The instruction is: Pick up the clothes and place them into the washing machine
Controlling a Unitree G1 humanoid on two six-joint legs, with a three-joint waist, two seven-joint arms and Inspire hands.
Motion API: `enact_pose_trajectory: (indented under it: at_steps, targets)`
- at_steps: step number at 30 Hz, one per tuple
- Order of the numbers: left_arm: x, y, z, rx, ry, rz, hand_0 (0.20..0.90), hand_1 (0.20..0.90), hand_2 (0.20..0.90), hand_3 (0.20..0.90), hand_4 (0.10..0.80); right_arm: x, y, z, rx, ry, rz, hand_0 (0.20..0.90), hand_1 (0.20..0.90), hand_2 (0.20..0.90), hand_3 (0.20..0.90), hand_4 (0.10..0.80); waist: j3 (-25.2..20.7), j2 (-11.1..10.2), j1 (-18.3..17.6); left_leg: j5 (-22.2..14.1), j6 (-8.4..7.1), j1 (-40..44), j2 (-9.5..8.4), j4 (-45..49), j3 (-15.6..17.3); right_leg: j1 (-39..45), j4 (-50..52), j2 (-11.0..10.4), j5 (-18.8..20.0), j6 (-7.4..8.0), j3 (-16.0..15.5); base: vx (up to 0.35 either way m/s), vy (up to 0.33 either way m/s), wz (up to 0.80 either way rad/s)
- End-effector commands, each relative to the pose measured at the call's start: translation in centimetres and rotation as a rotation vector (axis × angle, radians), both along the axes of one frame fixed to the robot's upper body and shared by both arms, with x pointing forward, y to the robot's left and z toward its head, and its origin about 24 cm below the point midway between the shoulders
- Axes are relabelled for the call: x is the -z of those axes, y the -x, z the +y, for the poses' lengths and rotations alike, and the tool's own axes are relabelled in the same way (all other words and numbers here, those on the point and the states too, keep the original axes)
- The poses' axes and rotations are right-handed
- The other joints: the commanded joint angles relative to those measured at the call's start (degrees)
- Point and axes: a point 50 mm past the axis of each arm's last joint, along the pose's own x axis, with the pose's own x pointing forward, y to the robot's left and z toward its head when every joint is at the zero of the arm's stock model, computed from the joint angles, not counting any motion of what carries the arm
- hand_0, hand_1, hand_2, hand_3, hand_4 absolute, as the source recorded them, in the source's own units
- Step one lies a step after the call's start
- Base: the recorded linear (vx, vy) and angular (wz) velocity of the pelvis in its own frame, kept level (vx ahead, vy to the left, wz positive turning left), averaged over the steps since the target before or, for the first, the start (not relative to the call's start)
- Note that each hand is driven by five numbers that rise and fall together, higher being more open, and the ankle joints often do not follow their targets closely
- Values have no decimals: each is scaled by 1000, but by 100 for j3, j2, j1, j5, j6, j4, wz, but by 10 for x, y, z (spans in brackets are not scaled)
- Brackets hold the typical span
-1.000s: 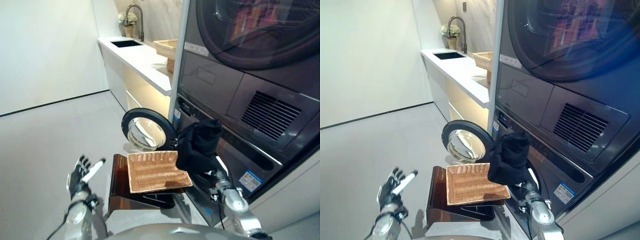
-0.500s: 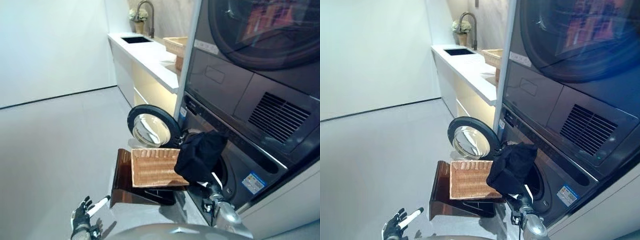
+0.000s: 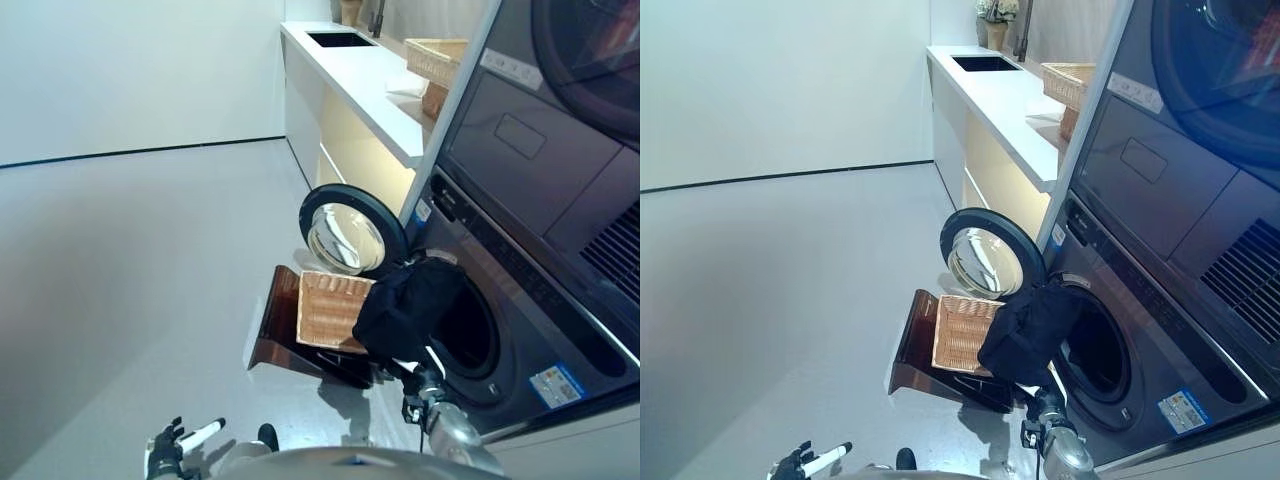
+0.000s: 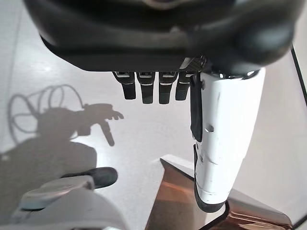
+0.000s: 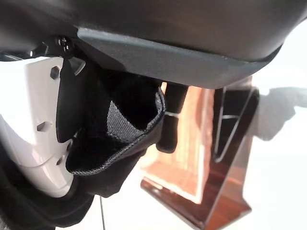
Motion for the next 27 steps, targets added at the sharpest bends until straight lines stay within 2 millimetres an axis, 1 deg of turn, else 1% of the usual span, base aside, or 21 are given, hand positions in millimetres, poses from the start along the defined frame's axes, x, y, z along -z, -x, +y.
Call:
enact_pose_trajectory:
  at_steps: [1,2,4,6,8,9,10,11,12,13,14,15,16,17,18,20,22,24,25,26,27]
  targets:
    - [-29,-68,9,127,-88,-254,900,900,900,900,800,-40,-50,7,42,-59,-289,200,200,200,200,300,101,9,-78,-189,370,-41,-79,333,-83,152,1481,135,0,-43,-26,134,159,-9]
    - [-32,-74,10,134,-92,-281,900,900,900,900,800,-40,-50,7,51,-71,-290,200,200,200,200,300,147,12,-113,-207,402,35,-84,300,-98,34,1776,147,100,-19,36,107,115,-8]
    - [-38,-84,11,152,-108,-313,900,900,900,900,800,-41,-51,10,54,-87,-294,200,200,200,200,300,238,37,-160,-226,431,143,-75,268,-138,-194,2065,182,162,-25,121,102,73,-9]
    - [-39,-89,10,165,-114,-324,900,900,900,900,800,-41,-52,10,68,-93,-296,200,200,200,200,300,308,81,-204,-208,405,241,-76,175,-208,-400,1927,202,124,-54,242,114,19,-13]
    - [-38,-90,8,162,-113,-320,900,900,900,900,800,-44,-55,10,72,-90,-305,200,200,200,200,300,344,147,-243,-193,345,323,-70,54,-264,-544,1534,130,103,-54,292,89,-10,4]
    - [-38,-90,8,162,-113,-320,900,900,900,900,800,-44,-55,10,72,-90,-305,200,200,200,200,300,346,148,-244,-193,345,326,-69,53,-265,-541,1532,131,103,-54,291,64,-35,-6]
    - [-38,-91,5,167,-111,-321,900,900,900,900,800,-45,-57,9,71,-81,-309,200,200,200,200,300,364,167,-267,-203,298,367,-65,-10,-276,-633,1127,60,180,-19,322,151,-117,-17]
    - [-38,-93,5,162,-116,-326,900,900,900,900,800,-46,-57,8,74,-74,-314,200,200,200,200,300,381,107,-348,-234,203,438,-151,-100,-364,-875,265,-101,597,127,536,208,-159,-19]
    - [-38,-93,5,156,-119,-325,900,900,900,900,800,-47,-58,8,76,-70,-316,200,200,200,200,300,422,72,-400,-267,159,515,-196,-135,-414,-910,-114,-165,835,221,650,175,-128,-12]
    - [-38,-93,5,156,-118,-326,900,900,900,900,800,-47,-58,8,76,-70,-317,200,200,200,200,300,439,80,-401,-272,158,537,-190,-138,-419,-872,-145,-157,849,224,640,144,-135,22]
    - [-38,-94,5,148,-117,-331,900,900,900,900,800,-49,-59,8,75,-63,-321,200,200,200,200,300,493,11,-462,-328,79,618,-222,-152,-483,-1029,-549,-288,1239,374,775,87,-92,57]
    - [-38,-94,5,148,-117,-331,900,900,900,900,800,-49,-59,8,75,-63,-321,200,200,200,200,300,498,15,-463,-331,79,623,-218,-151,-486,-1014,-565,-285,1247,375,769,164,-194,78]
    - [-37,-93,4,143,-117,-325,900,900,900,900,800,-47,-58,6,80,-58,-312,200,200,200,200,300,482,-77,-483,-373,9,693,-242,-203,-541,-908,-849,-285,1383,437,823,124,-163,47]
    - [-35,-90,4,137,-116,-315,900,900,900,900,800,-45,-56,7,81,-58,-302,200,200,200,200,300,449,-115,-516,-380,-18,728,-233,-248,-576,-869,-925,-222,1423,451,1024,125,-164,18]
    - [-35,-90,4,137,-116,-315,900,900,900,900,800,-45,-56,7,81,-58,-301,200,200,200,200,300,451,-114,-512,-382,-18,734,-232,-251,-573,-864,-929,-219,1424,451,1027,160,-181,4]
    - [-31,-83,-1,114,-90,-302,900,900,900,900,800,-44,-53,4,87,-54,-297,200,200,200,200,300,266,-112,-474,-395,-110,823,-90,-267,-618,-737,-953,-133,1423,447,1085,218,-233,16]
    - [-27,-80,-7,111,-59,-301,900,900,900,900,800,-43,-50,1,88,-49,-291,200,200,200,200,300,189,-66,-499,-399,-181,828,31,-229,-676,-678,-935,-27,1339,382,1060,159,-200,12]
    - [-27,-81,-12,87,-31,-322,900,900,900,900,800,-40,-47,-2,98,-51,-279,200,200,200,200,300,131,-22,-518,-390,-276,796,208,-145,-742,-622,-908,104,1228,308,997,119,-193,6]
    - [-27,-81,-12,87,-31,-322,900,900,900,900,800,-40,-47,-2,98,-51,-279,200,200,200,200,300,131,-22,-519,-390,-276,795,208,-144,-743,-622,-908,104,1228,308,996,146,-244,6]
    - [-27,-83,-16,72,-5,-340,900,900,900,900,800,-39,-47,-1,137,-92,-274,200,200,200,200,300,78,-1,-535,-416,-355,734,376,34,-778,-550,-972,218,1132,254,966,154,-249,11]
    - [-27,-86,-19,65,9,-357,900,900,900,900,800,-38,-48,-1,158,-117,-272,200,200,200,200,300,55,27,-553,-399,-396,683,492,280,-780,-491,-990,307,1057,196,939,191,-325,12]
